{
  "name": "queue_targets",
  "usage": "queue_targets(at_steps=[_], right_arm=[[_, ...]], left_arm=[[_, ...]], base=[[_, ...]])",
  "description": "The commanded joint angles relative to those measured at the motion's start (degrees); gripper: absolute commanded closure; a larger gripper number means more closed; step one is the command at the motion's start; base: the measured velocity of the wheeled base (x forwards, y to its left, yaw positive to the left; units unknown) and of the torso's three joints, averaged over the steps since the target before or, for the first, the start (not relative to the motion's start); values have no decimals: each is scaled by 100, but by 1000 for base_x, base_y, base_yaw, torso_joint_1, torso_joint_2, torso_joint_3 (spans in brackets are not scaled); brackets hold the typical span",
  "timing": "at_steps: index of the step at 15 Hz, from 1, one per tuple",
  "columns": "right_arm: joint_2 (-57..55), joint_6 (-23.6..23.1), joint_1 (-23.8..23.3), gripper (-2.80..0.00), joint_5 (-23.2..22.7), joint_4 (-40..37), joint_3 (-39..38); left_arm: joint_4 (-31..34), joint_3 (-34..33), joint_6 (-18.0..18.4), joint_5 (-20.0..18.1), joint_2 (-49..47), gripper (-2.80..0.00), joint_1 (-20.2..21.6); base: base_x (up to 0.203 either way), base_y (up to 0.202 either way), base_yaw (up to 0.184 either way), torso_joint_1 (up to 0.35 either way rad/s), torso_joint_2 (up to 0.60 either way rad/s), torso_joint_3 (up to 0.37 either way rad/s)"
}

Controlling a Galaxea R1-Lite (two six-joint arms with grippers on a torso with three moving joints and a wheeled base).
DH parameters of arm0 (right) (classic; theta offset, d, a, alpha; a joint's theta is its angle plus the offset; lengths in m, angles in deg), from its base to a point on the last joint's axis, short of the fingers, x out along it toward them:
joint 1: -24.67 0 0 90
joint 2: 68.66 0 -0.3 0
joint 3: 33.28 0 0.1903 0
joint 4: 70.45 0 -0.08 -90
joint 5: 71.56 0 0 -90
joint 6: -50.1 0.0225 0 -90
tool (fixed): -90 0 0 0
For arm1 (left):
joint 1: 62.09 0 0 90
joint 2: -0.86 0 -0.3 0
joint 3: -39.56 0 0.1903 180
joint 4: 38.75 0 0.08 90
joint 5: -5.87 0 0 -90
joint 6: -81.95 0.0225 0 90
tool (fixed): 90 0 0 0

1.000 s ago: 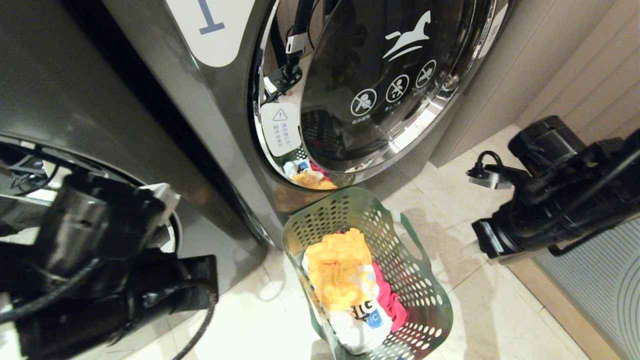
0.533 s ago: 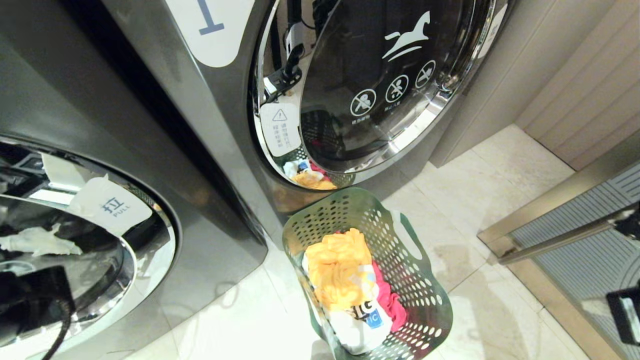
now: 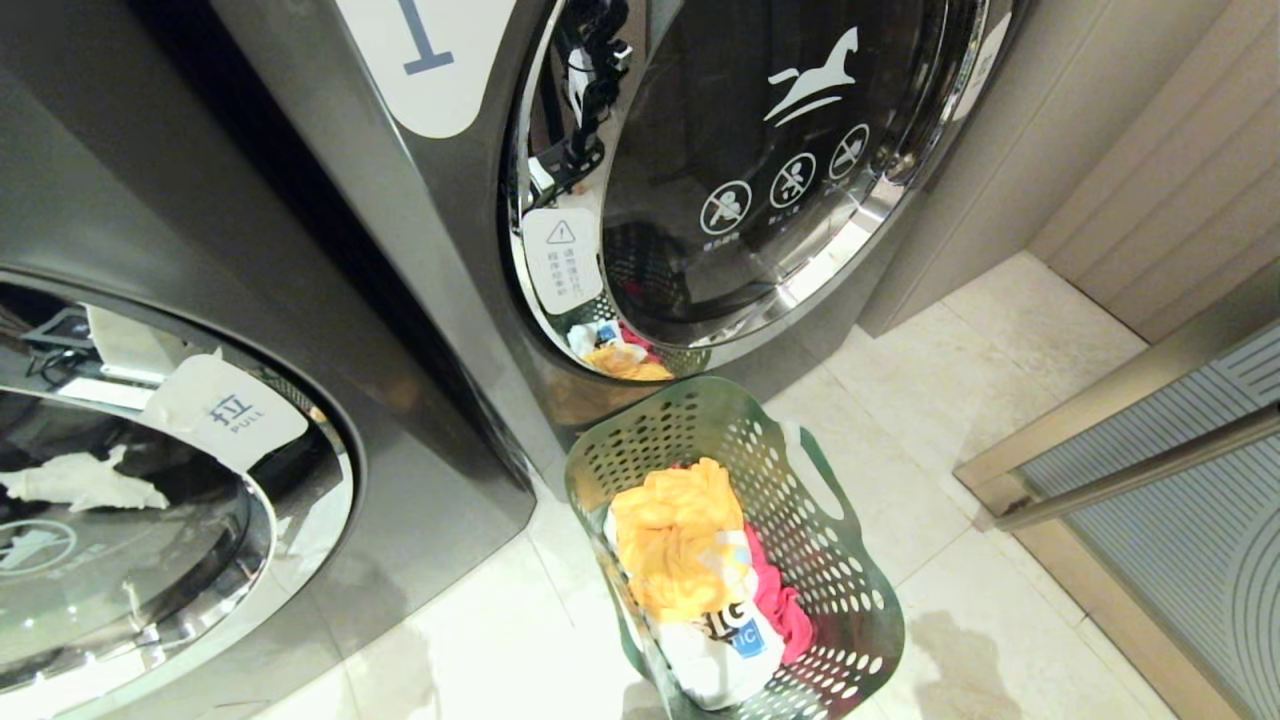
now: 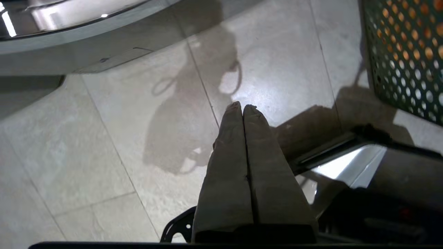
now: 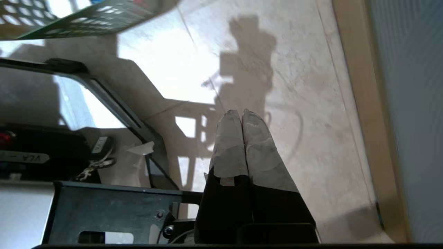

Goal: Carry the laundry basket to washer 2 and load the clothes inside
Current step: Open the lid of the washing machine

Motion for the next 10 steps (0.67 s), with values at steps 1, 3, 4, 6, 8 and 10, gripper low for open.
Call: queue_targets(at_steps=[1,3,4,6,8,10], right_arm=[[1139,-57,-8,0,-200,11,-377],[1785,-107,-21,0,-360,27,-501],[2149,-112,-25,0,-331,30,-521],[2585,-101,-29,0,-240,37,-548],[2481,-100,-31,0,-188,37,-549],[2122,-97,-31,0,-238,36,-556]], left_arm=[[-24,-355,521,-634,844,0,-29],[-131,-511,939,-775,1169,0,-47],[-514,-661,1093,-866,1184,0,-50],[-1633,-1060,1374,-920,1175,0,-29],[-1613,-1069,1503,-939,1131,0,455],[-1391,-1040,1596,-1100,1441,0,731]], base=[[0,0,0,0,0,0],[0,0,0,0,0,0],[0,0,0,0,0,0],[0,0,0,0,0,0],[0,0,0,0,0,0],[0,0,0,0,0,0]])
